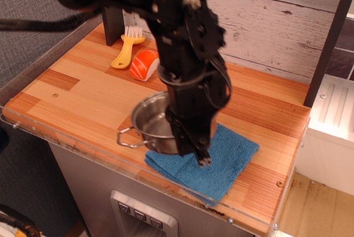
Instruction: Place the silver pot on the blue cloth.
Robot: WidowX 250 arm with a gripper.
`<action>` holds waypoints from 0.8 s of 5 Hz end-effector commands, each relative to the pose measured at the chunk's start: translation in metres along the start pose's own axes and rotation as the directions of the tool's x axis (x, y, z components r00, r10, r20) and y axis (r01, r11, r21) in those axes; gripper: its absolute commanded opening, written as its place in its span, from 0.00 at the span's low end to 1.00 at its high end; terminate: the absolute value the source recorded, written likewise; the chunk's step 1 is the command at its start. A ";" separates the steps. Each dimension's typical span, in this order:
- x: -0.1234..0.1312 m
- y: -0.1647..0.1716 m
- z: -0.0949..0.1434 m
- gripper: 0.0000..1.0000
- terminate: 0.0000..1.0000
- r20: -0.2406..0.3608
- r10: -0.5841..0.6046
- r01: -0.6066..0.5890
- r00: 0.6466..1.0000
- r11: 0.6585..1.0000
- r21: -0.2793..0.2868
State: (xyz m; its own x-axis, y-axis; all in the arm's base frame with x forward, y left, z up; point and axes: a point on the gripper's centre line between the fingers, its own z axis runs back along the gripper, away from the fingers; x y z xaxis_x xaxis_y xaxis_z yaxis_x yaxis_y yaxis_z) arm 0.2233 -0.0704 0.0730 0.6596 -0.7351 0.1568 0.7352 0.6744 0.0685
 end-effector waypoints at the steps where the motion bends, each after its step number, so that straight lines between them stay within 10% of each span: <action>1: 0.008 -0.003 -0.011 0.00 0.00 -0.003 -0.020 0.020 1.000 0.999 0.032; 4: 0.012 -0.009 -0.039 0.00 0.00 -0.060 -0.042 0.043 0.997 0.999 0.018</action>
State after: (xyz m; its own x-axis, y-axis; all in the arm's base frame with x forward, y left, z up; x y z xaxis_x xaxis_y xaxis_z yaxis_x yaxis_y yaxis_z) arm 0.2310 -0.0910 0.0306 0.6471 -0.7587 0.0756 0.7540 0.6515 0.0840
